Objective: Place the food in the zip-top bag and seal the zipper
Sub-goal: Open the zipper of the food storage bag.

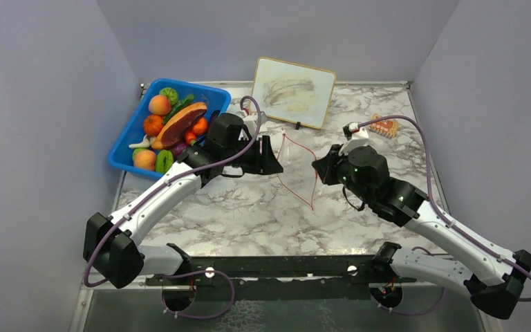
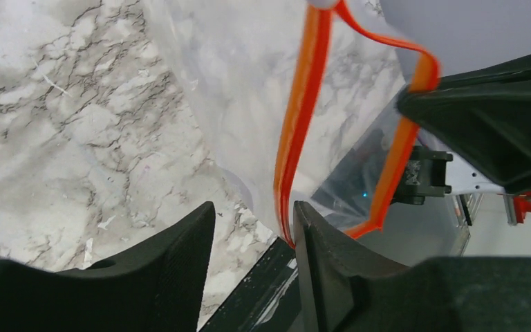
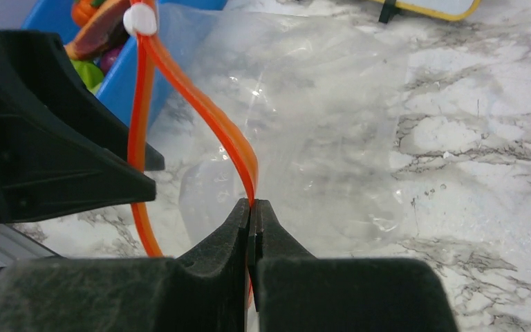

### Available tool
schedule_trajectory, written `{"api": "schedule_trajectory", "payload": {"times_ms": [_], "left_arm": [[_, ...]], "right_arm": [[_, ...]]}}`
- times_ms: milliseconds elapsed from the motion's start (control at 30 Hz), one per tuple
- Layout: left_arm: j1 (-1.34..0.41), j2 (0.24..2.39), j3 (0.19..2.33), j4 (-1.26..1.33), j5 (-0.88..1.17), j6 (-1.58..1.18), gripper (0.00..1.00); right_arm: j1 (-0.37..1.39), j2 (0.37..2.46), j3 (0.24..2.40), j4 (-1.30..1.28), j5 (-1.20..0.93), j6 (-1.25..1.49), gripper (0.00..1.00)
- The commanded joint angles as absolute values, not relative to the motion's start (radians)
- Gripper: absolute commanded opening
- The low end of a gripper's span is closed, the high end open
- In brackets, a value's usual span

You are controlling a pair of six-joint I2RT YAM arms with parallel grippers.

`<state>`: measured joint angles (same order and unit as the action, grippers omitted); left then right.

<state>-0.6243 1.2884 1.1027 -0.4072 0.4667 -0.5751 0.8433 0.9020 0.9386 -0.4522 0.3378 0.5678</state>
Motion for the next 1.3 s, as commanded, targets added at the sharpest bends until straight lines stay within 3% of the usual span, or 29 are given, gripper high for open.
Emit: {"api": "schedule_trajectory", "payload": {"times_ms": [0, 100, 267, 600, 933, 1267], "left_arm": [[-0.628, 1.260, 1.120, -0.313, 0.505, -0.606, 0.50], [-0.627, 1.226, 1.108, -0.279, 0.467, -0.600, 0.54], [-0.628, 1.160, 1.096, -0.220, 0.417, -0.516, 0.75], [-0.628, 1.145, 1.138, -0.258, 0.058, -0.288, 0.73], [-0.627, 1.222, 1.119, -0.287, -0.311, -0.038, 0.73], [-0.552, 1.347, 1.117, -0.286, -0.488, 0.241, 0.72]], "right_arm": [[0.848, 0.917, 0.896, -0.412, 0.282, 0.581, 0.01], [0.848, 0.932, 0.889, -0.416, 0.322, 0.573, 0.01], [0.848, 0.954, 0.918, -0.474, 0.388, 0.569, 0.01], [0.848, 0.957, 1.049, -0.596, 0.484, 0.537, 0.01], [0.848, 0.930, 0.948, -0.440, 0.307, 0.554, 0.01], [0.848, 0.838, 0.866, -0.368, 0.189, 0.539, 0.01]]}}
